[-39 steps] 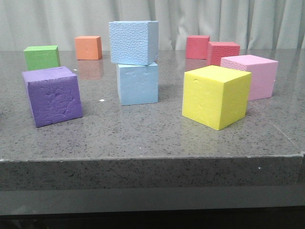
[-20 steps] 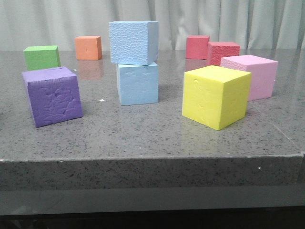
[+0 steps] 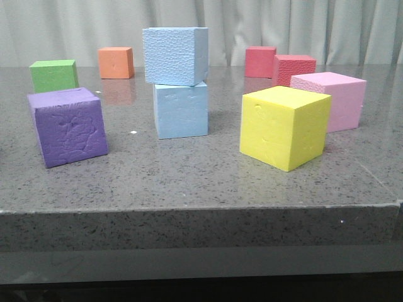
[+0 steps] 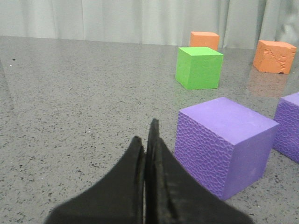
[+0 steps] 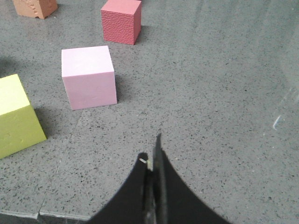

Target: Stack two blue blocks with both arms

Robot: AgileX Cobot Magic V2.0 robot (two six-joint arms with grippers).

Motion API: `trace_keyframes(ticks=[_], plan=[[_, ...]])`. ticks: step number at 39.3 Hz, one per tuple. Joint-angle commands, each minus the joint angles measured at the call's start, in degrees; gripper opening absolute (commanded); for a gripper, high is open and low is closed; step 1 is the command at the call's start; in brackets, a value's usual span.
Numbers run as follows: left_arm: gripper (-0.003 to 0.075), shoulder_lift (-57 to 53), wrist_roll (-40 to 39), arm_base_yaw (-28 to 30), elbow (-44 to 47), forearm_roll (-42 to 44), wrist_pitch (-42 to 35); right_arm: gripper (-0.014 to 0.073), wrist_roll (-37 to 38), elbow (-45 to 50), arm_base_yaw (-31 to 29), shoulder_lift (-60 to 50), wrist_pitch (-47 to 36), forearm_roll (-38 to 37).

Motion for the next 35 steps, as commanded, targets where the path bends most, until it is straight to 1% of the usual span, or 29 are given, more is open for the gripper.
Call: trace_keyframes(ticks=[1, 27, 31, 34, 35], plan=[[-0.0020, -1.0, 0.0, 0.2, 0.2, -0.2, -5.1, -0.0068, -0.5, -1.4, -0.3, 0.4, -3.9, -0.7], [-0.0020, -1.0, 0.0, 0.2, 0.2, -0.2, -5.1, -0.0068, -0.5, -1.3, -0.4, 0.2, -3.9, -0.9], [-0.0020, -1.0, 0.0, 0.2, 0.2, -0.2, -5.1, -0.0068, -2.5, 0.0, -0.9, -1.1, -7.5, -0.3], [-0.0020, -1.0, 0.0, 0.2, 0.2, -0.2, -5.1, -0.0068, -7.5, 2.9, -3.1, -2.7, -13.2, 2.5], [-0.0020, -1.0, 0.0, 0.2, 0.2, -0.2, -5.1, -0.0068, -9.8, 4.4, -4.2, -3.6, -16.5, 4.8]])
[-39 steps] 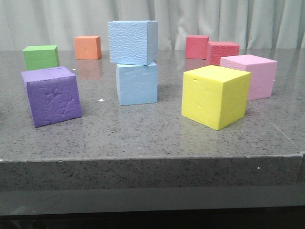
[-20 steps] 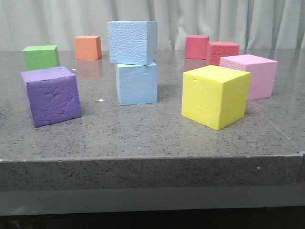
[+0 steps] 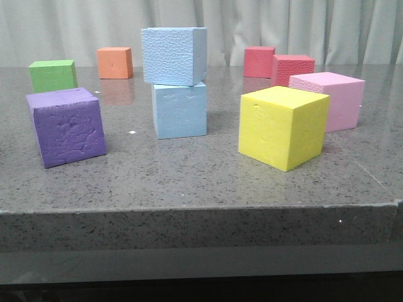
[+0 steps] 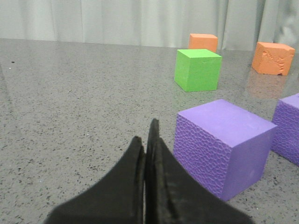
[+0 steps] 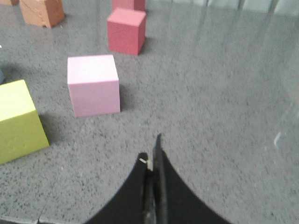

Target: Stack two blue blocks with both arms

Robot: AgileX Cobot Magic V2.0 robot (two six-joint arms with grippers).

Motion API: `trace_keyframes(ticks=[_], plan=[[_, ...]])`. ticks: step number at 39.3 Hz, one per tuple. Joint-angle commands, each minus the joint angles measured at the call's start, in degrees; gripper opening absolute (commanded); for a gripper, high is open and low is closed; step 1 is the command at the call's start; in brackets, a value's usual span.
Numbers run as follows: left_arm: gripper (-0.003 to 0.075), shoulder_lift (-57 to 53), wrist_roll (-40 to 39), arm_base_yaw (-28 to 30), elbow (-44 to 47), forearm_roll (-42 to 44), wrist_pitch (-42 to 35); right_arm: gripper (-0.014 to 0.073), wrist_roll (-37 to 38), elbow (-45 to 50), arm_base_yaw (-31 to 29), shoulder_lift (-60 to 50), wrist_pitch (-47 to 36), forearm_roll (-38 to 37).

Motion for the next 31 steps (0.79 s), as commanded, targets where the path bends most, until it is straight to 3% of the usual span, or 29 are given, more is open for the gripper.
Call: trace_keyframes(ticks=[1, 7, 13, 19, 31], plan=[[-0.0020, -1.0, -0.2, 0.2, 0.2, -0.2, -4.7, -0.0068, -8.0, 2.8, -3.3, -2.4, -12.4, 4.6], [-0.0020, -1.0, -0.2, 0.2, 0.2, -0.2, -4.7, -0.0068, -17.7, 11.3, -9.6, -9.8, -21.9, 16.3], [-0.0020, -1.0, -0.2, 0.2, 0.2, -0.2, -4.7, -0.0068, -20.3, 17.6, -14.1, -17.5, -19.8, 21.7], [-0.0020, -1.0, -0.2, 0.2, 0.2, -0.2, -4.7, -0.0068, -20.3, 21.8, -15.0, -22.5, -16.8, 23.0], [-0.0020, -1.0, -0.2, 0.2, 0.2, -0.2, -4.7, -0.0068, -20.3, 23.8, -15.0, -22.4, -14.4, 24.1]])
